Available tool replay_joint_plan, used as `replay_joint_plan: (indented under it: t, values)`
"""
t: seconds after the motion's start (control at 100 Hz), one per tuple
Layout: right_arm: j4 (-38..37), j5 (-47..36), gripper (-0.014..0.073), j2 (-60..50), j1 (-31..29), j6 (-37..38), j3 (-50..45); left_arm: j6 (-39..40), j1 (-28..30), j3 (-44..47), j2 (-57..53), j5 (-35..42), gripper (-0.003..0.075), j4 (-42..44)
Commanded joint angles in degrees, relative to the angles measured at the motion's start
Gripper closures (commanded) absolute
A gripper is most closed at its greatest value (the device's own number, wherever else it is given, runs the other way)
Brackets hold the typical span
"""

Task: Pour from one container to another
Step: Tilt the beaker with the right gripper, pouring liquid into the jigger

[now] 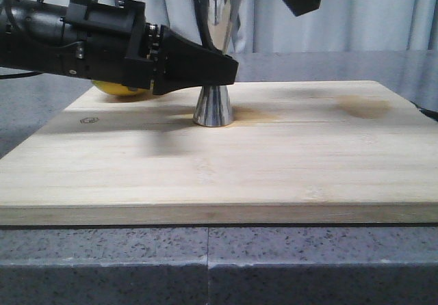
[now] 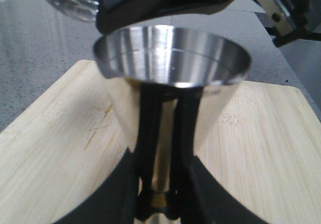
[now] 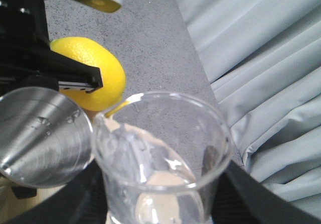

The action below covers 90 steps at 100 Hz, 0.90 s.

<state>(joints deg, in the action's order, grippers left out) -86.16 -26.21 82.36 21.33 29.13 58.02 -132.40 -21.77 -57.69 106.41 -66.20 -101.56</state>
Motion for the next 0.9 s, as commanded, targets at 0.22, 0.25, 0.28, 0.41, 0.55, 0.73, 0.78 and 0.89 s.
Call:
replay_joint_plan:
  t: [0.22, 0.25, 0.28, 0.41, 0.55, 0.73, 0.78, 0.89]
  values:
    - [1.85, -0.82, 0.0305, -2.64, -0.03, -0.16, 2.14, -0.05, -0.52, -1.51, -2.23, -6.54, 0.0739, -4.54]
    - [1.85, -0.67, 0.0305, -2.64, -0.03, -0.16, 2.14, -0.05, -0.52, -1.51, -2.23, -6.54, 0.0739, -4.54]
    - [1.85, -0.67, 0.0305, -2.64, -0.03, -0.16, 2.14, -0.05, -0.52, -1.62, -2.23, -6.54, 0.0739, -4.54]
    - [1.67, -0.01, 0.0305, -2.87, -0.03, -0.16, 2.14, -0.05, -0.52, -1.62, -2.23, -6.54, 0.0739, -4.54]
    - [1.29, 0.34, 0.0305, -2.97, -0.03, -0.16, 2.14, -0.05, -0.52, -1.73, -2.23, -6.54, 0.0739, -4.54]
    - [0.61, 0.59, 0.0305, -2.97, -0.14, -0.16, 2.14, 0.34, -0.52, -2.43, -2.23, -6.54, 0.0739, -4.54]
    - [0.25, 0.59, 0.0305, -2.97, -0.14, -0.16, 2.14, 0.48, -0.52, -2.68, -2.23, -6.54, 0.0739, -4.54]
    - [-1.12, 0.95, 0.0305, -2.97, -0.14, -0.16, 2.14, 1.15, -0.52, -3.19, -2.23, -6.54, 0.0739, -4.54]
